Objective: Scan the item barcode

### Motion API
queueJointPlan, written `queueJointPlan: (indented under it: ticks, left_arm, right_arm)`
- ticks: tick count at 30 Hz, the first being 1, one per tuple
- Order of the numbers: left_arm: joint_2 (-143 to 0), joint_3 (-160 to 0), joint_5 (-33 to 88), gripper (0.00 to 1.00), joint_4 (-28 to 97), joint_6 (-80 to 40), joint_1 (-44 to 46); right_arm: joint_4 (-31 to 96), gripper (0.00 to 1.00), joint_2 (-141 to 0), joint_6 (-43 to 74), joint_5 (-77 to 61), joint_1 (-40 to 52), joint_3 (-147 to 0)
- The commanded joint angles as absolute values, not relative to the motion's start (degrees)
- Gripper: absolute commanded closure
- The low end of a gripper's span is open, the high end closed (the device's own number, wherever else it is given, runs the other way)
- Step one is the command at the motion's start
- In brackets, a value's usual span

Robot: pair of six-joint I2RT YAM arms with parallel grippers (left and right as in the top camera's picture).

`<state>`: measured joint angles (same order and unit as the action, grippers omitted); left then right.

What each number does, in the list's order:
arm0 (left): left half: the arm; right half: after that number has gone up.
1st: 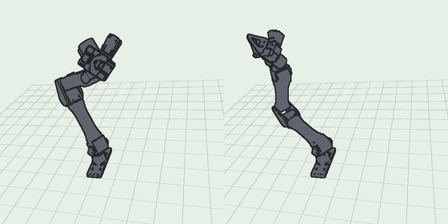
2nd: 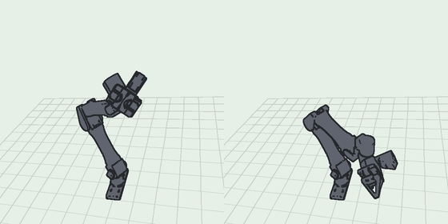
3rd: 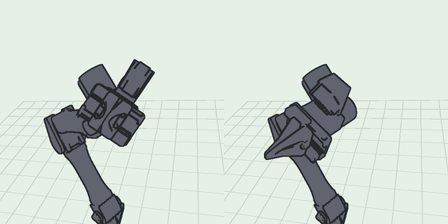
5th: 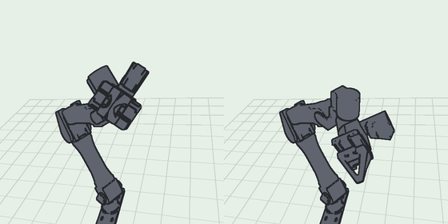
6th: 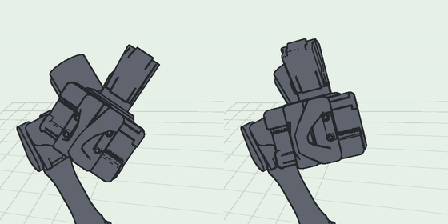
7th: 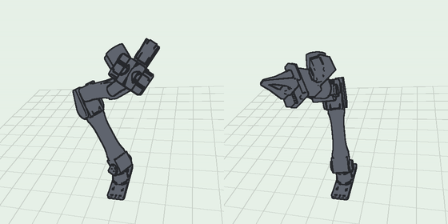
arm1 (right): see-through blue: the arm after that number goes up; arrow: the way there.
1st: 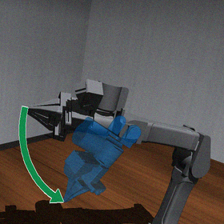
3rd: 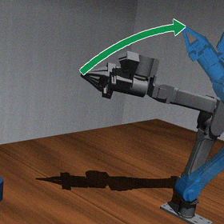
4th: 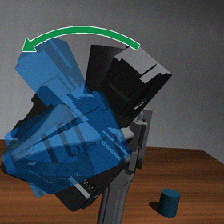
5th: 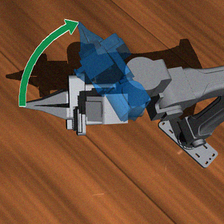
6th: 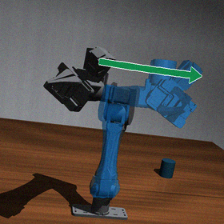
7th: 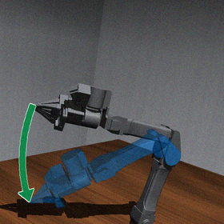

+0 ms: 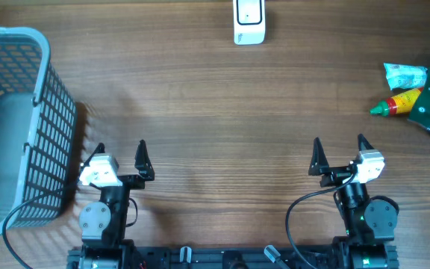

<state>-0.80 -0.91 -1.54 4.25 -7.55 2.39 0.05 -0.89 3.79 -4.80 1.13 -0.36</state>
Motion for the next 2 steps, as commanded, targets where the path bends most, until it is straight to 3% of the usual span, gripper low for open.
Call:
queueJointPlan:
  ticks: [1,2]
  left_arm:
    - [-0.4,-0.3,-0.7,0.0,4.1,-6.4,2.0]
    - [-0.4,-0.3,-0.7,0.0,4.1,-6.4,2.0]
  right_arm:
    - [-0.1,0.0,-0.3,3.2,-4.0,0.9,-0.3]
    - [-0.1,0.0,-0.3,3.2,-4.0,0.9,-0.3]
